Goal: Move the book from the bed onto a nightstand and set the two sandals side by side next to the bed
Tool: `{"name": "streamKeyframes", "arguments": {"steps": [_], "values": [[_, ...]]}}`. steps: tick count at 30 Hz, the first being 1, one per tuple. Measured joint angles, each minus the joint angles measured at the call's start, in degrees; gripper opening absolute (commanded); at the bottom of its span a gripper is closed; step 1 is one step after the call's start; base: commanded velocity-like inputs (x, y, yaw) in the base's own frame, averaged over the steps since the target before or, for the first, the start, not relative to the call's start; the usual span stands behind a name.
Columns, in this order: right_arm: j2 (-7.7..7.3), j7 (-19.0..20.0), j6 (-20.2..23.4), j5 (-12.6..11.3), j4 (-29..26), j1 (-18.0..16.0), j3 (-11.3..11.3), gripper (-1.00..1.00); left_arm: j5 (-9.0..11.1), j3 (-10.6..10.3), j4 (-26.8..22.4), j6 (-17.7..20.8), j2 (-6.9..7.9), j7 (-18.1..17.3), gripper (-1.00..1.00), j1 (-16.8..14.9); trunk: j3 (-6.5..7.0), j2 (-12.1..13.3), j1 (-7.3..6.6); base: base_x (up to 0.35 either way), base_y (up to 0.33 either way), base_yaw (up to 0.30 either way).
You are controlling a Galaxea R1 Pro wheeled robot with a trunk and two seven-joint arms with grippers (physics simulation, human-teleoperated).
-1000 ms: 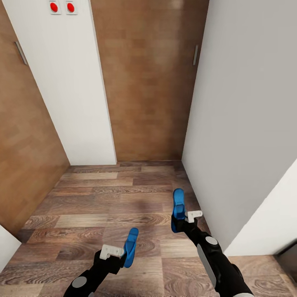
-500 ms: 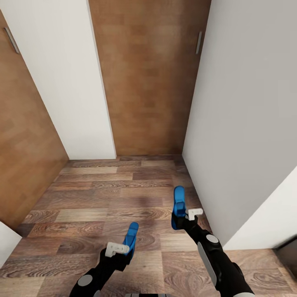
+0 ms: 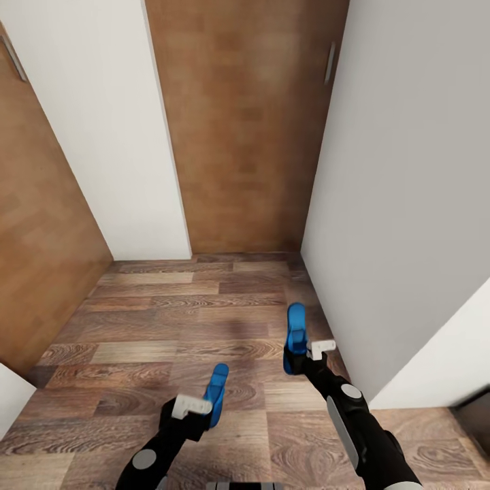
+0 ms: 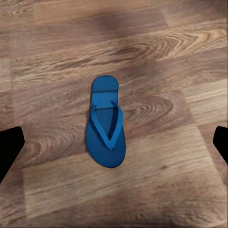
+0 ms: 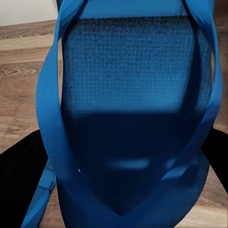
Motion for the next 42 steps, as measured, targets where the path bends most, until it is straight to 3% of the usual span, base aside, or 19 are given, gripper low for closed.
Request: {"name": "streamKeyframes", "arguments": {"steps": [12, 42], "values": [[0.0, 0.0, -0.3, 0.0, -0.2, 0.0, 0.0, -1.0, -0.4, 0.0, 0.5, -0.2, -0.05, 0.8, 1.0, -0.5, -2.66, -0.2, 0.31, 0.0, 0.0, 0.0], [0.0, 0.0, -0.3, 0.0, -1.7, 0.0, 0.1, -1.0, -0.5, -0.5, 0.4, -0.2, -0.2, 0.8, 1.0, -0.5, -2.67, -0.2, 0.3, 0.089, -0.041, 0.0]]}}
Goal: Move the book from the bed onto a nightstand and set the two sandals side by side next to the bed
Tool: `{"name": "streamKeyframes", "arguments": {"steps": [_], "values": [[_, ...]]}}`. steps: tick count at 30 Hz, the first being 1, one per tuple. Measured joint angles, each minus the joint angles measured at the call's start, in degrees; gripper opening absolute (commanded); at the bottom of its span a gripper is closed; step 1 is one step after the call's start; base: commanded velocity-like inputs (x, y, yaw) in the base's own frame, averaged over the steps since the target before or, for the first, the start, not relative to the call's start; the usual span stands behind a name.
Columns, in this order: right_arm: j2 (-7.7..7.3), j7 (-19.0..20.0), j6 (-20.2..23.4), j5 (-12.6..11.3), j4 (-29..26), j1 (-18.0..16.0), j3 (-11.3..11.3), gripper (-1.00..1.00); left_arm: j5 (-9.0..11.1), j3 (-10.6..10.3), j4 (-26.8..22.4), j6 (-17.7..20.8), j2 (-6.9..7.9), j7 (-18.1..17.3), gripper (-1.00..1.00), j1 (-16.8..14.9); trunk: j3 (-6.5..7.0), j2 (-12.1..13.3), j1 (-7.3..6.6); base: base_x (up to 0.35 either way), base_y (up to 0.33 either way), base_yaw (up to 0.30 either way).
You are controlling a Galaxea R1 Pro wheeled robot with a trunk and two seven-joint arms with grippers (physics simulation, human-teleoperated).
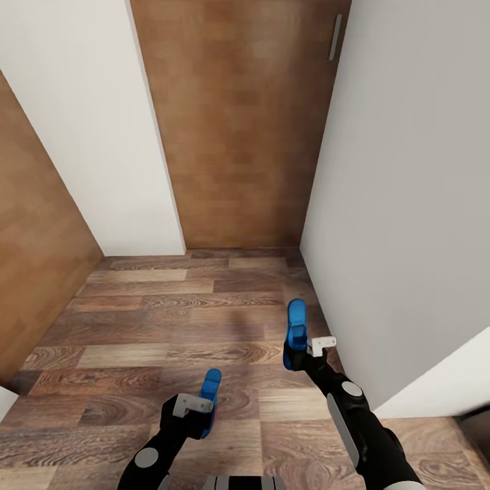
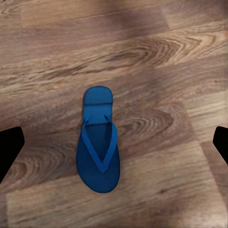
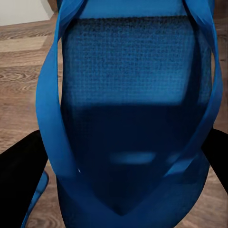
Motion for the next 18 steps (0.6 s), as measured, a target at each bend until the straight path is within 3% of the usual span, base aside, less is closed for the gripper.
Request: {"name": "streamKeyframes", "arguments": {"steps": [3, 10, 18], "values": [[0.03, 0.0, 0.0, 0.0, 0.0, 0.0, 0.0, -1.0, 0.0, 0.0, 0.0, 0.0, 0.01, 0.0, 1.0, 0.0, 0.0, 0.0, 0.0, 0.02, -0.005, 0.0], [0.09, 0.0, 0.0, 0.0, 0.0, 0.0, 0.0, -1.0, 0.1, 0.0, 0.1, 0.0, 0.01, 0.0, 1.0, 0.0, 0.0, 0.0, -0.02, 0.213, -0.04, 0.0], [0.09, 0.0, 0.1, 0.0, 0.1, 0.0, 0.1, -1.0, 0.1, 0.0, 0.1, 0.0, 0.02, 0.0, 1.0, 0.0, 0.0, 0.0, 0.0, 0.026, -0.003, 0.0]]}}
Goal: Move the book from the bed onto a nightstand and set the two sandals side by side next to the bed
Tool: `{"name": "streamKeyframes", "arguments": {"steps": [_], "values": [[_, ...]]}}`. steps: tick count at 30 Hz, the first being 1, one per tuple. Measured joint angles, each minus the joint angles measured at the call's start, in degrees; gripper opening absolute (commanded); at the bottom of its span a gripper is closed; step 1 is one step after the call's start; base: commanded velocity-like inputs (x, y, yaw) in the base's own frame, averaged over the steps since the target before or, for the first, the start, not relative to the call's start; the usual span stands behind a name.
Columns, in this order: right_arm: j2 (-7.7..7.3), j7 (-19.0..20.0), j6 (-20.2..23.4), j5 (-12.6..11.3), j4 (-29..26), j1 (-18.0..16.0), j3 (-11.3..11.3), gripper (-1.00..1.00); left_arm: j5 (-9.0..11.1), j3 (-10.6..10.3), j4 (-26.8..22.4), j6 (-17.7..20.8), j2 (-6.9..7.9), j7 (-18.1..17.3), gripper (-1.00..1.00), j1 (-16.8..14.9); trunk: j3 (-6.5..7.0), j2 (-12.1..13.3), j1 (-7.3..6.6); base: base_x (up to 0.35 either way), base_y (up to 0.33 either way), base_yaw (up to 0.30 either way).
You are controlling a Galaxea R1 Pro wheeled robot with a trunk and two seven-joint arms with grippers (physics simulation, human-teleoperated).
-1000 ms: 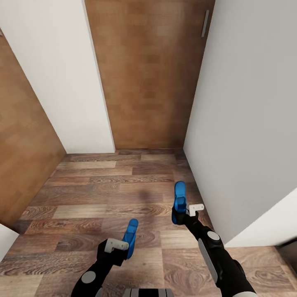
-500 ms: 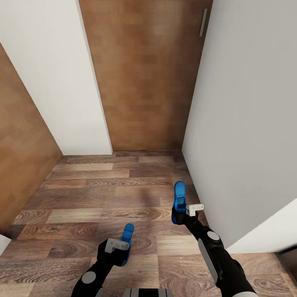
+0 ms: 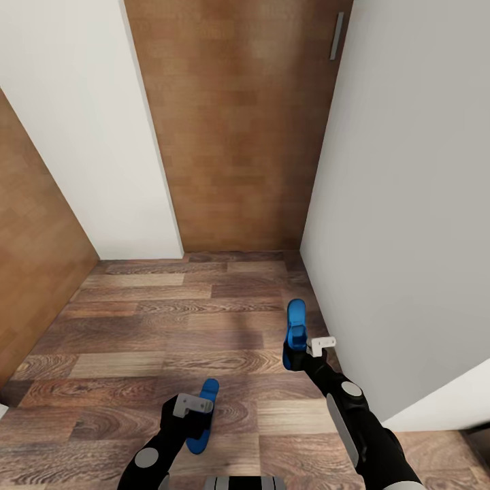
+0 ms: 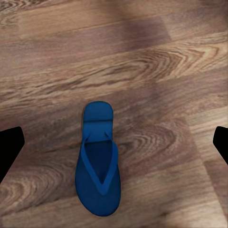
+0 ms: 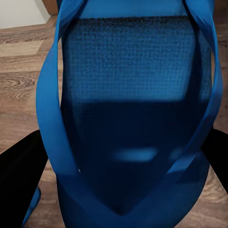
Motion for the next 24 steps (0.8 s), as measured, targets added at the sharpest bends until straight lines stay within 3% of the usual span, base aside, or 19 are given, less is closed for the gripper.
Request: {"name": "streamKeyframes", "arguments": {"steps": [4, 10, 16, 24], "values": [[0.0, 0.0, 0.0, 0.0, 0.0, 0.0, 0.0, -1.0, 0.0, -0.1, 0.0, 0.0, -0.06, 0.0, 1.0, 0.0, 0.0, 0.0, 0.0, 0.001, 0.0, 0.0], [0.0, -0.1, 0.0, 0.0, 0.1, 0.0, 0.0, -1.0, 0.0, -0.8, 0.0, 0.0, -0.12, 0.1, 1.0, 0.0, -1.32, -0.1, 0.16, 0.0, 0.0, 0.0], [0.05, 0.0, -0.1, 0.0, 0.0, 0.0, 0.0, -1.0, 0.0, -1.0, 0.1, 0.0, -1.89, 0.1, 1.0, 0.0, -2.65, -0.2, 0.31, 0.0, 0.0, 0.0], [0.09, -0.1, -0.1, 0.0, 0.0, 0.0, 0.1, -1.0, 0.0, -1.0, 0.2, 0.0, -2.37, 0.2, 1.0, 0.0, -4.21, -0.3, 0.49, 0.0, 0.0, 0.0]]}}
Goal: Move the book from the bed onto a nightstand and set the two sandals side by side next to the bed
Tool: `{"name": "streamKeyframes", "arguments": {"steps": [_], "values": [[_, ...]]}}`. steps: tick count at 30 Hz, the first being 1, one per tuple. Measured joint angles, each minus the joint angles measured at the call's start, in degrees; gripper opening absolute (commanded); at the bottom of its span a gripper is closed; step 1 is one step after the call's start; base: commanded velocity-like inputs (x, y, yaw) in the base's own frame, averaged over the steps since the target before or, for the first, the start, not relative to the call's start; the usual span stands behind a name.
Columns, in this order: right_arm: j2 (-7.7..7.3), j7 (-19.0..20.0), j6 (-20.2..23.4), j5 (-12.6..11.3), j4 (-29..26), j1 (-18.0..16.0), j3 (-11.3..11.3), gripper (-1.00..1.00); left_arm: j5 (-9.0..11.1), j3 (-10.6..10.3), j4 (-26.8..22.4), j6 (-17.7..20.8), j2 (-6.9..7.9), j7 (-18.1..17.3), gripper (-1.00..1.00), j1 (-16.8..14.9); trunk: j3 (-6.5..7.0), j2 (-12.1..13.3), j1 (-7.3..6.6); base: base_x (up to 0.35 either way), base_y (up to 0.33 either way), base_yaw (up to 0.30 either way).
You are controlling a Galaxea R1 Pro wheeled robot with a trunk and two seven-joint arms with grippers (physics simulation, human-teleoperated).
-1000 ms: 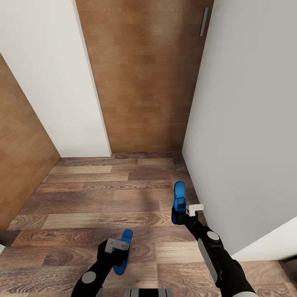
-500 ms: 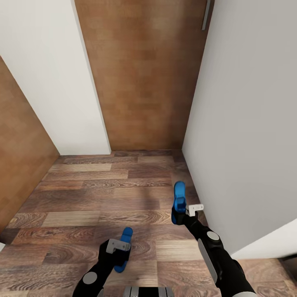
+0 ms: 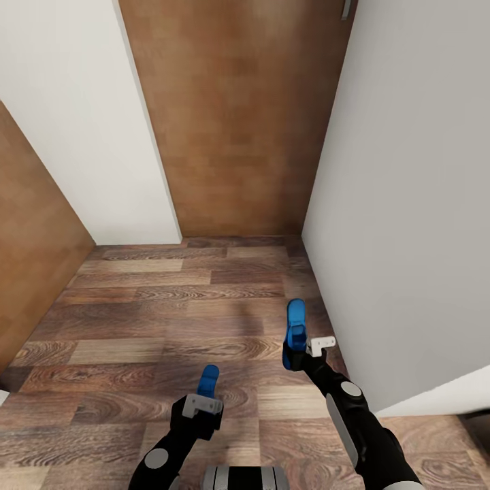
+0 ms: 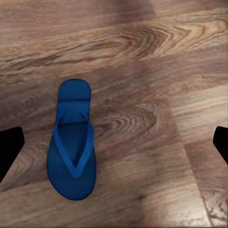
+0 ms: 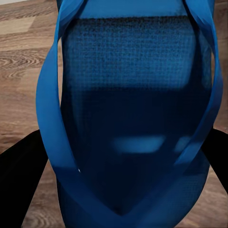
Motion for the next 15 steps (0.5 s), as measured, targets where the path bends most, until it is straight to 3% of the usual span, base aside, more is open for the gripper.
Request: {"name": "streamKeyframes", "arguments": {"steps": [15], "values": [[0.0, 0.1, 0.0, 0.0, 0.0, 0.0, 0.0, -1.0, 0.2, 1.7, -0.2, -0.2, 0.82, -0.8, 1.0, 0.0, 0.0, 0.0, 0.0, 0.0, 0.0, 0.0]]}}
